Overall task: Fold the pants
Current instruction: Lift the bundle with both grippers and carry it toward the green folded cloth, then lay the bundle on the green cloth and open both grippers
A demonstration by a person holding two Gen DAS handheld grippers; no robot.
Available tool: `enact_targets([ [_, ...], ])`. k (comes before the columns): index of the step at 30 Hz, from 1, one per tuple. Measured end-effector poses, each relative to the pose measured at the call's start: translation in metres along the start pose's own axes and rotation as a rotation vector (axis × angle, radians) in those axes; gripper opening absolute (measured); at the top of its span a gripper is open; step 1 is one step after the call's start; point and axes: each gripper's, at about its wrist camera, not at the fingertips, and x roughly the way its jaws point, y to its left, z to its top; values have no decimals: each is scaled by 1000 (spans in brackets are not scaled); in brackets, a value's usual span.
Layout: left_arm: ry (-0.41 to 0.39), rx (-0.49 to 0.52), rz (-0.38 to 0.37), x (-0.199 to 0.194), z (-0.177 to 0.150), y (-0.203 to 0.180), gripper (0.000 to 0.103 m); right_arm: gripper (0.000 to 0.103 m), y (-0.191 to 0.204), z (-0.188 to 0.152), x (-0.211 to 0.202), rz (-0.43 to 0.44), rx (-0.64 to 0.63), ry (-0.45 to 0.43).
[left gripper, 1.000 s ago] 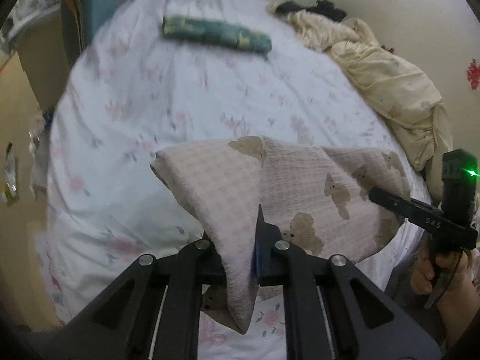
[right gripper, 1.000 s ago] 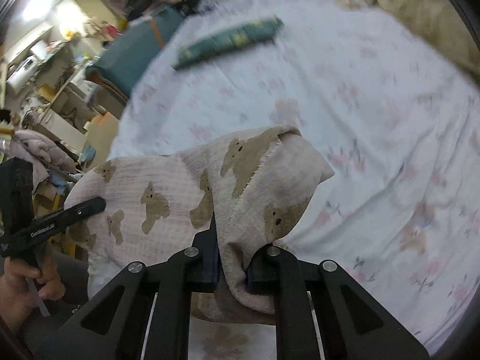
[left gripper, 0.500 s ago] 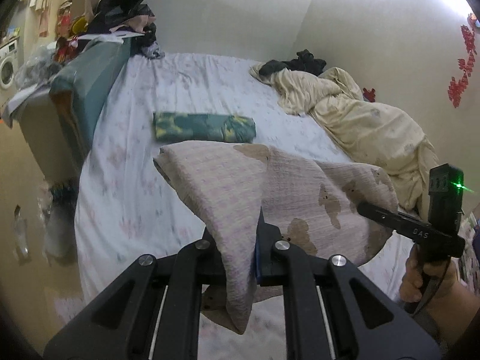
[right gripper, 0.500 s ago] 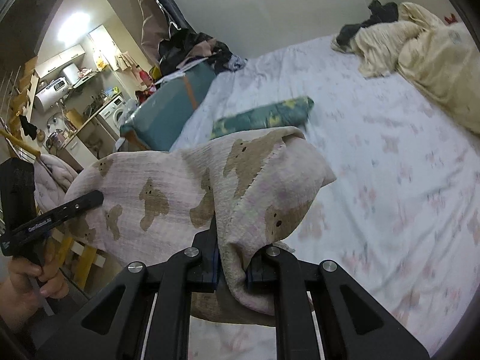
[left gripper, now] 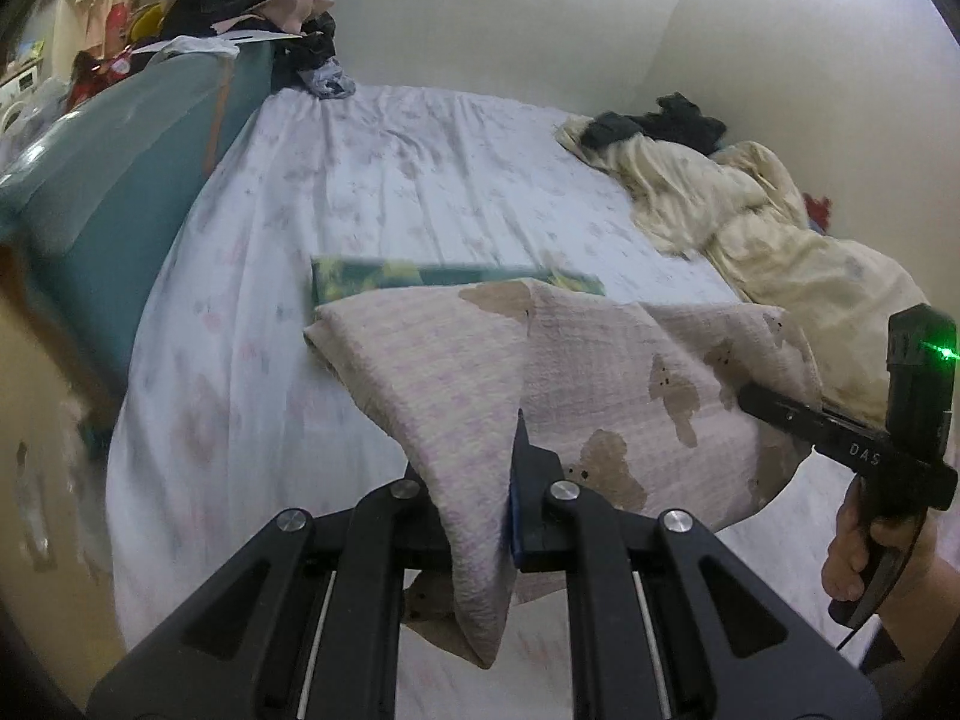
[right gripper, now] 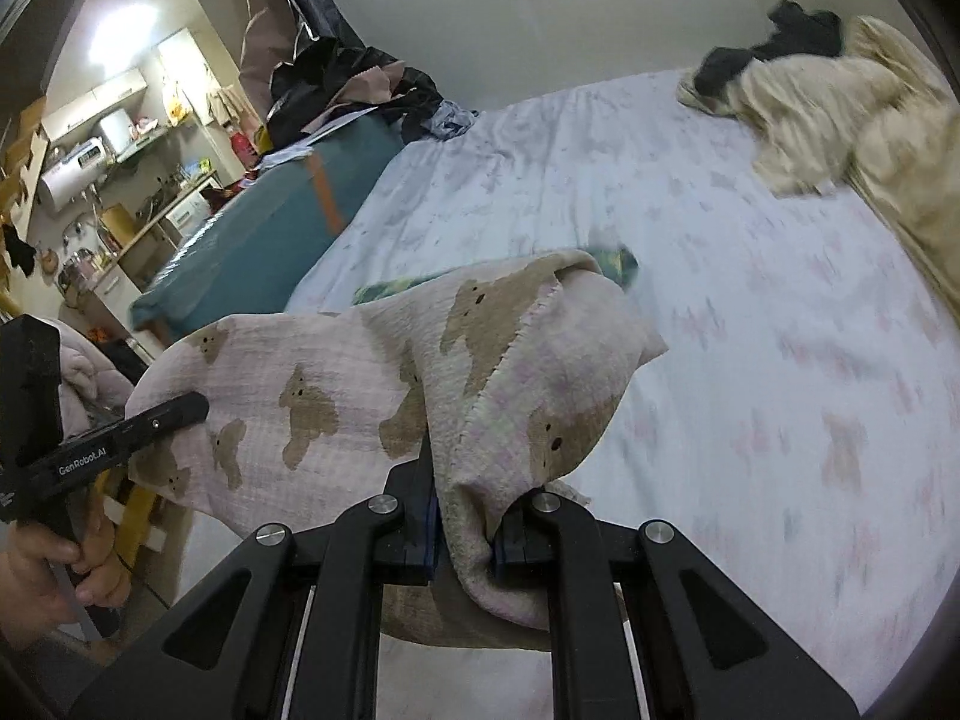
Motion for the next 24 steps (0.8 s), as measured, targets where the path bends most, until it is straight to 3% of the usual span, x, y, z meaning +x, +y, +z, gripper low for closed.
enact_targets([
  [4, -40, -15, 21, 70, 50, 31, 10, 12, -16, 62, 71, -21, -33, -16],
  [7, -32, 10, 105, 122, 66, 43, 10, 12, -34, 94, 128, -43, 31, -23],
  [11, 33, 63, 192, 180, 68, 56, 12, 12, -44, 100, 197, -152, 4, 43],
  [13, 57, 47, 214, 192, 63, 64, 23, 21, -52, 93, 216, -184, -1, 69],
  [14, 86, 28, 225, 198, 62, 69, 30, 41, -59, 90, 223, -213, 6, 90],
  [18, 65, 2, 323, 196, 59, 95, 49, 64, -110, 87, 217, -233, 161, 80],
  [22, 71, 39, 462, 192, 53, 99, 50, 63, -115, 86, 210, -317, 113, 97],
  [24, 82, -24, 505, 179, 48, 106, 51, 64, -114, 87, 197, -423, 86, 79],
])
